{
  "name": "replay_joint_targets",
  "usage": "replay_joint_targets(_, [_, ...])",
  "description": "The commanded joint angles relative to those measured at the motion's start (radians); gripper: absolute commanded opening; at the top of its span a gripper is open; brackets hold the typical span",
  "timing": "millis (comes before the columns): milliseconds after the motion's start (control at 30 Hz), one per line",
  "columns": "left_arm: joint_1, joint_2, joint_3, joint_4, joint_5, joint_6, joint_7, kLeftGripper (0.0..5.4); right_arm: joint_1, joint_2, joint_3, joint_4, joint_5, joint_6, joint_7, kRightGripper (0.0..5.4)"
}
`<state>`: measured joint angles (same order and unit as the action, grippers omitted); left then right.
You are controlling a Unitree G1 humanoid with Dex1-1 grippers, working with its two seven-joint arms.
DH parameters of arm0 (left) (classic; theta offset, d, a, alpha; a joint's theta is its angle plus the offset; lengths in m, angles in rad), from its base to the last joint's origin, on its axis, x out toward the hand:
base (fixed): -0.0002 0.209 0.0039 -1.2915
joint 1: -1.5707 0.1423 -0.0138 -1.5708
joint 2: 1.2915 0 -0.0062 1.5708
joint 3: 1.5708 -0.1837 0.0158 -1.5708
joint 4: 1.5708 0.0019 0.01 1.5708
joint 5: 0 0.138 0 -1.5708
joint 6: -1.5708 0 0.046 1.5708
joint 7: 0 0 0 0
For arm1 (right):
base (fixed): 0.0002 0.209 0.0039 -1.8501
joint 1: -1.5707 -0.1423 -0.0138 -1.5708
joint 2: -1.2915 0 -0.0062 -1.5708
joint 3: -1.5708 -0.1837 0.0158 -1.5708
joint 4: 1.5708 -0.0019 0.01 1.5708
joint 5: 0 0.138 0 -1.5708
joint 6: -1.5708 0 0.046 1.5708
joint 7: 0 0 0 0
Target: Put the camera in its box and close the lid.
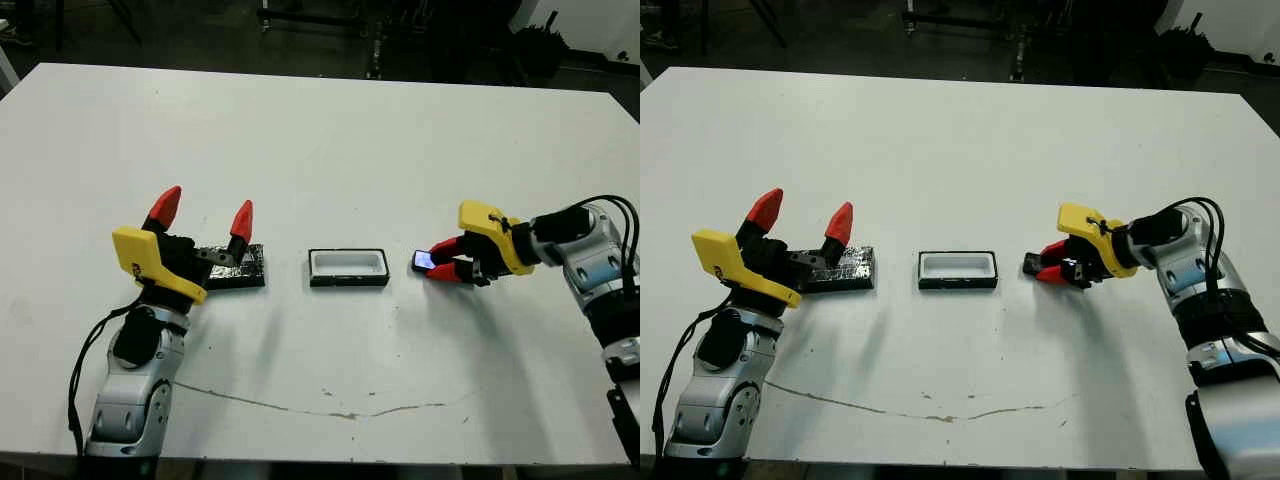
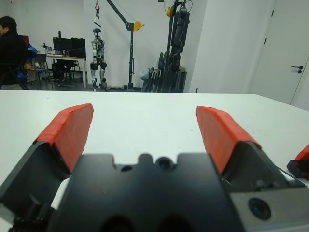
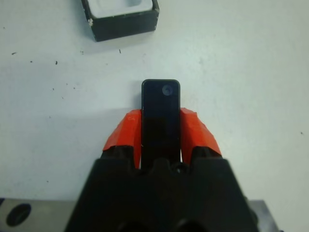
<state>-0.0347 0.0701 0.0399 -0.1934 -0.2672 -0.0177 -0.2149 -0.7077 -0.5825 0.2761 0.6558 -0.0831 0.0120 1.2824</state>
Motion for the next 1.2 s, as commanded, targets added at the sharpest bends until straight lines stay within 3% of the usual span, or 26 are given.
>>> replay_joint_targets(33, [0.01, 0.002, 0.003, -0.001, 0.01, 0.008, 0.006, 5.4, -0.034, -0.001, -0.064, 0.031, 0.063, -0.029, 0.0, 1.67])
replay_joint_targets(200, [0.01, 0.003, 0.002, 0.0, 0.008, 0.006, 0.002, 5.4, -0.133, 0.033, -0.12, 0.087, 0.167, 0.095, 0.089, 1.67])
replay_joint_targets(333, [0.012, 0.003, 0.0, -0.004, 0.009, 0.011, 0.004, 5.4, -0.228, 0.078, -0.14, 0.144, 0.22, 0.144, 0.158, 1.67])
replay_joint_targets(533, [0.011, 0.007, 0.001, -0.001, 0.01, 0.009, 0.0, 5.4, -0.294, 0.149, -0.131, 0.195, 0.217, 0.139, 0.171, 1.67])
replay_joint_targets(667, [0.012, 0.009, 0.001, -0.005, 0.013, 0.012, 0.002, 5.4, -0.287, 0.2, -0.122, 0.185, 0.212, 0.089, 0.17, 1.67])
replay_joint_targets(900, [0.01, 0.011, 0.002, -0.006, 0.011, 0.016, 0.001, 5.4, -0.258, 0.249, -0.072, 0.05, 0.201, 0.187, 0.136, 1.67])
replay_joint_targets(1200, [0.006, 0.008, 0.002, -0.005, -0.004, 0.02, -0.004, 5.4, -0.245, 0.272, -0.015, 0.002, 0.168, 0.205, 0.104, 1.67])
